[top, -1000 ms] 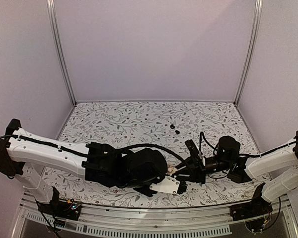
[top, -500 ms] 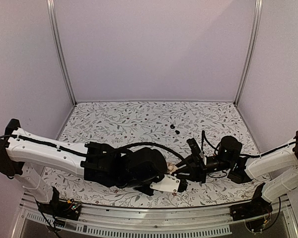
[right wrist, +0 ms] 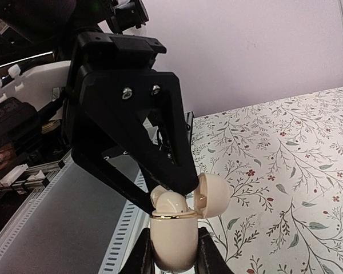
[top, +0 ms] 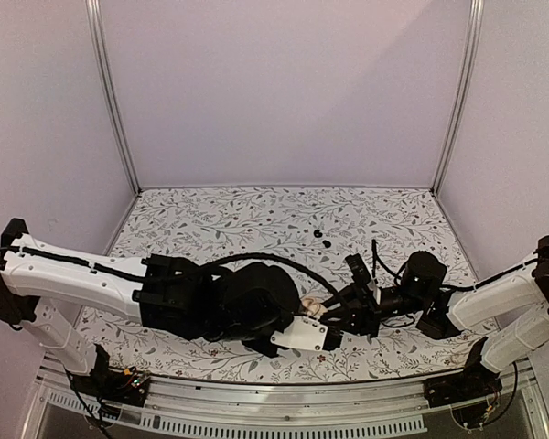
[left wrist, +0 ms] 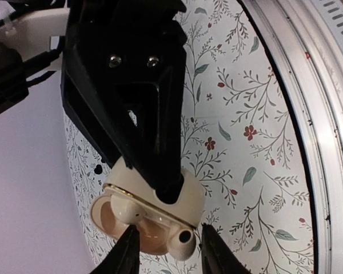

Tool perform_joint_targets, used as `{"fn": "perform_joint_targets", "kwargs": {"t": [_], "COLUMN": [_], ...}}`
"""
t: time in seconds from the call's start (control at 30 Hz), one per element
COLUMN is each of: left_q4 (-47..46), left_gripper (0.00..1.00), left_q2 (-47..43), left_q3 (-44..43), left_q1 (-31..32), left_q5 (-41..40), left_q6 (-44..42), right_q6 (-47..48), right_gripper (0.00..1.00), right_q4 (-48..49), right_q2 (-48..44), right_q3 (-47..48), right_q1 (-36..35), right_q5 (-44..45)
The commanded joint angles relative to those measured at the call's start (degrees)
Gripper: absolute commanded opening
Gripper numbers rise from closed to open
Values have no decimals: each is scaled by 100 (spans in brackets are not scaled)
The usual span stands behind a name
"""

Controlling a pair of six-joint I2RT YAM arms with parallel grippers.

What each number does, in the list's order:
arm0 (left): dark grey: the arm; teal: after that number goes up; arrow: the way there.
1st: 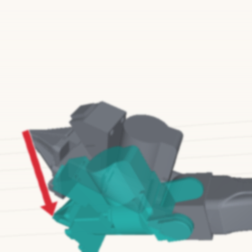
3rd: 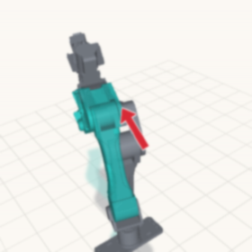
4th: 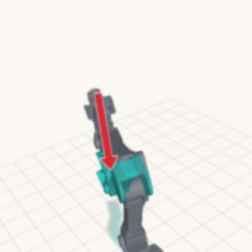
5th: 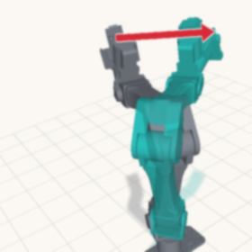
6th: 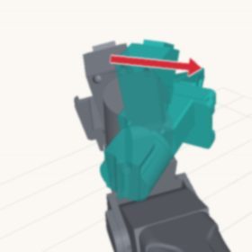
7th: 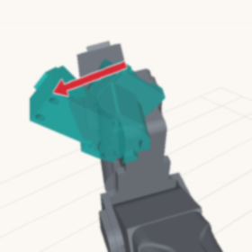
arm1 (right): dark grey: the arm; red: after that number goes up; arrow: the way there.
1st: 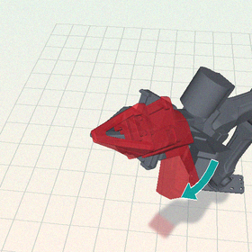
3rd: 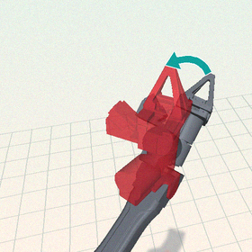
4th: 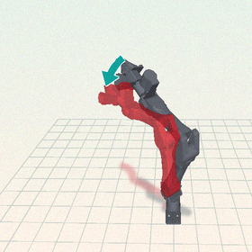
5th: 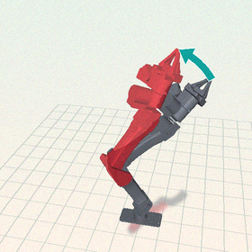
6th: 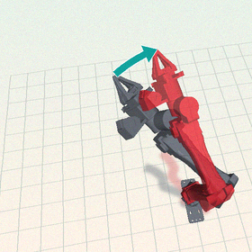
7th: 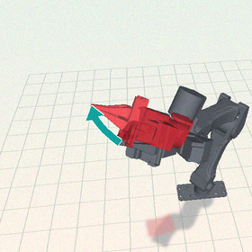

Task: Insert the wireless bluetooth earbuds into the charging case
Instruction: Insert the left earbud into the left side groove of the charging case.

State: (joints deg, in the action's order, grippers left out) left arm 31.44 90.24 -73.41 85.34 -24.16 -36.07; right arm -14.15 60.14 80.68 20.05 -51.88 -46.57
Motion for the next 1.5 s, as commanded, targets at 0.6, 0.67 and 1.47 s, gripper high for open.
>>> {"fn": "perform_joint_targets", "kwargs": {"t": [0.6, 0.67, 1.47], "left_q4": [-761, -908, -1169], "left_gripper": [99, 100, 100], "left_q2": [-1622, -1697, -1129], "left_q3": [693, 825, 802], "left_q1": [-766, -857, -900], "left_q5": [1960, 2179, 2636], "left_q6": [1099, 1158, 793], "right_q6": [50, 77, 26], "right_gripper": [0, 0, 0], "right_q4": [378, 340, 96], "right_q2": [-214, -228, -40], "right_q3": [9, 61, 440], "right_q1": [-51, -51, -77], "right_q5": [-534, -648, -1114]}}
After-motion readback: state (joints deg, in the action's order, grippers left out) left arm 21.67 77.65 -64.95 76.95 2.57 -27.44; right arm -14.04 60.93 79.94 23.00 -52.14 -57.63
